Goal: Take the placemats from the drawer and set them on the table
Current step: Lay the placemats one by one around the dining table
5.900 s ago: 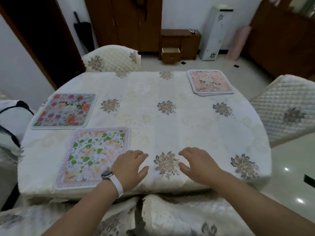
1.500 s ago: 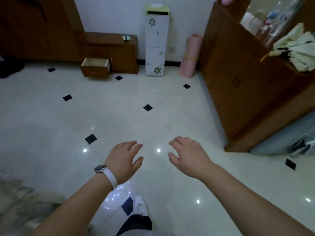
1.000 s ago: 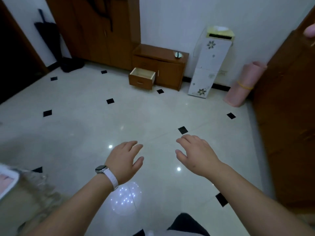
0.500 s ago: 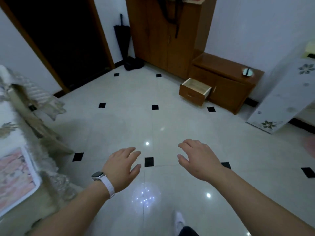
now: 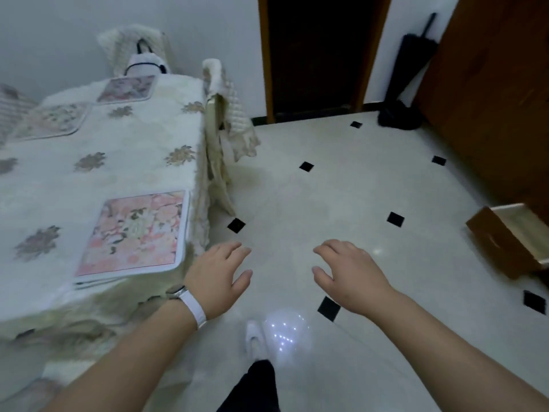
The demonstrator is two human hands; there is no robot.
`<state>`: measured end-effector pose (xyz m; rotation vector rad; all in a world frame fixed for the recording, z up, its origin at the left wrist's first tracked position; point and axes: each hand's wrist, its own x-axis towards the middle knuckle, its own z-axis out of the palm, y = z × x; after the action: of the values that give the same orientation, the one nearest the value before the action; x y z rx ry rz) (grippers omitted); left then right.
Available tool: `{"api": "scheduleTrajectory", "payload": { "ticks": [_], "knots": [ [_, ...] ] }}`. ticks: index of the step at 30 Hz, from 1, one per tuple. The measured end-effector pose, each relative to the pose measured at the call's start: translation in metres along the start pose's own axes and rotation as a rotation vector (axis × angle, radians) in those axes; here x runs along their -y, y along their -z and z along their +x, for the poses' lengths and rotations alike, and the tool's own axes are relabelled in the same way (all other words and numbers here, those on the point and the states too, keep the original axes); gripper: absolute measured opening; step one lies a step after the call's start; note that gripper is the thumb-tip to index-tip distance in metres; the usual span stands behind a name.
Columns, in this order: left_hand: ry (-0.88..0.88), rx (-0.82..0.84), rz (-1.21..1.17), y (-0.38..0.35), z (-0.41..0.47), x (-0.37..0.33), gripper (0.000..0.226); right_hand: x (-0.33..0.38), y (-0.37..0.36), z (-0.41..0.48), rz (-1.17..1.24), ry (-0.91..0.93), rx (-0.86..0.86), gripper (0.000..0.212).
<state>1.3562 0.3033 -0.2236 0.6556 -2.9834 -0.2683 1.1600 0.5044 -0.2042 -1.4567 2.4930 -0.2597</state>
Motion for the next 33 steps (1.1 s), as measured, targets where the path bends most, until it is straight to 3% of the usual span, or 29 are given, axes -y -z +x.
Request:
{"api": "scheduleTrajectory", "payload": {
  "ticks": [8, 12, 16, 22, 33],
  "knots": [
    [0.258, 0.011, -0.074, -0.008, 0.039, 0.147, 0.053, 0.076, -0.014, 0.173, -0.070, 0.169, 0.115, 0.048],
    [0.329, -0.028, -0.038, 0.009, 0.063, 0.219, 0.054, 0.127, -0.011, 0.258, -0.087, 0.249, 0.120, 0.061],
    [0.435, -0.036, -0.025, 0.024, 0.071, 0.276, 0.049, 0.173, -0.005, 0.321, -0.113, 0.351, 0.127, 0.051],
    [0.644, -0.040, -0.032, 0.023, 0.052, 0.321, 0.052, 0.225, -0.019, 0.400, -0.173, 0.553, 0.205, 0.045],
    [1.167, 0.034, -0.065, -0.014, 0.029, 0.327, 0.045, 0.289, -0.089, 0.520, -0.183, 0.915, 0.464, 0.045]
  ]
}}
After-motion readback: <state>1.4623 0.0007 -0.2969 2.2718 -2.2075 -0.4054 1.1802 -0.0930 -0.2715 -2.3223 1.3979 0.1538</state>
